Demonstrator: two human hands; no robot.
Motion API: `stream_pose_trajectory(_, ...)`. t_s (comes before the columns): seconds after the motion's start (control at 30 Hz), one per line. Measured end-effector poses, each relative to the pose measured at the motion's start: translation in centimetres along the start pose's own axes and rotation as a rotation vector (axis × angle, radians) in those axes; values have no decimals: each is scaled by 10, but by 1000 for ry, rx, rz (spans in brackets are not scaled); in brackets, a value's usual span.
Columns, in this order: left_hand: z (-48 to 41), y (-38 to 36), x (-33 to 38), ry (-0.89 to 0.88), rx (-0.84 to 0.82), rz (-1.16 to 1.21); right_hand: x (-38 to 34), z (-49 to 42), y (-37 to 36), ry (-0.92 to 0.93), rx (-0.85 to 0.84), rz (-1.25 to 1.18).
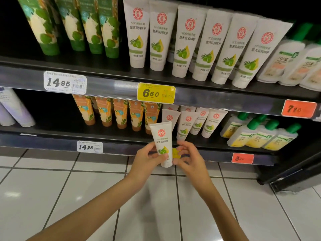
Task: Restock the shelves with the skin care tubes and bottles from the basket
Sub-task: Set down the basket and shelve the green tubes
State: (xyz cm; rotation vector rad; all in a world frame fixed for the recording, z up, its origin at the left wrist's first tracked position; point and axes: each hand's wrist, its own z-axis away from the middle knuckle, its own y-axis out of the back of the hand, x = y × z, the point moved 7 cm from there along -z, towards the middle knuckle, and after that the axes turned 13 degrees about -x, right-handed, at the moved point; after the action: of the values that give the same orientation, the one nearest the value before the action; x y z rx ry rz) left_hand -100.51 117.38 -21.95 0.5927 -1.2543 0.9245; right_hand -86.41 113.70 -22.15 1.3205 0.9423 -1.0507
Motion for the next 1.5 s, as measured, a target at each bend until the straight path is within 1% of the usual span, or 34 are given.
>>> stream_pose_trajectory(0.03,-3,-7,1,-10,-28,0,-3,5,-7,12,-52,48)
stream_pose_trajectory(0.13,-8,-24,3,-35,-82,7,-10,8,0,6,28,152)
stream_pose_trajectory(0.17,-9,-27,4,-35,-95,0,-9,7,3,-15,15,160)
stream_pose_trajectory(0.27,-10,-31,7,-34,-150,-69,1,6,5,-48,-93,107)
stream_pose_trajectory(0.3,-9,-30,8,-40,-165,-75,4,6,12,-31,-68,97)
stream_pose_trajectory(0.33,-7,-28,8,-43,-176,-77,7,4,24,-14,9,95)
stream_pose_trajectory(0.4,-4,-23,6,-31,-180,-95,18,-1,58,-37,245,74)
stream_pose_trajectory(0.43,-2,-20,4,-25,-171,-112,24,-5,73,-69,334,47)
stream_pose_trajectory(0.47,0,-16,3,-24,-156,-124,29,-10,83,-99,380,28)
stream_pose_trajectory(0.6,6,-4,1,-37,-99,-130,40,-35,91,-172,379,73)
stream_pose_trajectory(0.8,18,2,13,-77,-90,-213,37,-47,84,-143,364,116)
stream_pose_trajectory(0.87,26,2,32,-148,-86,-264,41,-44,83,-152,347,104)
stream_pose_trajectory(0.93,37,9,65,-289,-39,-315,45,-42,84,-165,336,104)
stream_pose_trajectory(1.07,66,36,150,-637,182,-409,39,-41,84,-184,332,100)
stream_pose_trajectory(1.1,70,43,167,-696,232,-436,37,-37,84,-190,362,73)
stream_pose_trajectory(1.17,74,59,194,-775,325,-497,29,-16,84,-194,525,31)
stream_pose_trajectory(1.2,72,67,204,-790,369,-532,19,-3,84,-170,616,29)
stream_pose_trajectory(1.23,67,75,214,-787,410,-565,2,8,82,-108,674,35)
stream_pose_trajectory(1.27,59,82,222,-768,450,-593,-21,14,77,-10,689,42)
stream_pose_trajectory(1.33,39,94,235,-693,522,-622,-81,18,64,214,642,75)
stream_pose_trajectory(1.4,17,102,239,-582,570,-631,-145,13,48,394,582,134)
stream_pose_trajectory(1.43,7,104,237,-519,574,-648,-172,8,39,448,559,149)
stream_pose_trajectory(1.5,-11,103,230,-408,544,-677,-210,-9,21,479,516,168)
